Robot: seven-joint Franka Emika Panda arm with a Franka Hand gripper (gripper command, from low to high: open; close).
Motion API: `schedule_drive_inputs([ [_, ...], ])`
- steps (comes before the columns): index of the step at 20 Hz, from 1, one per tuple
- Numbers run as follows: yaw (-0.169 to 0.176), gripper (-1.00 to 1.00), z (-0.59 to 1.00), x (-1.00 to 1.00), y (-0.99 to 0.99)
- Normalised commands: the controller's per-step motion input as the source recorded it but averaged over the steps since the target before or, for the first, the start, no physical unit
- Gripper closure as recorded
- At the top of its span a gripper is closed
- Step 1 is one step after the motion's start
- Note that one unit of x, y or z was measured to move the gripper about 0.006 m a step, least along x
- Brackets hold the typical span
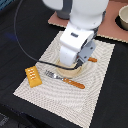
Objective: Interact with the objects in diverse but meaningful ways.
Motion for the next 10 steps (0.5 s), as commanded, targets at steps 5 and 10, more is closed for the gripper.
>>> schedule_drive_inputs([
  [5, 0.000, 1.00, 0.37, -0.74, 0.58],
  [10, 0.000, 1.00, 0.20, -0.79, 0.67],
])
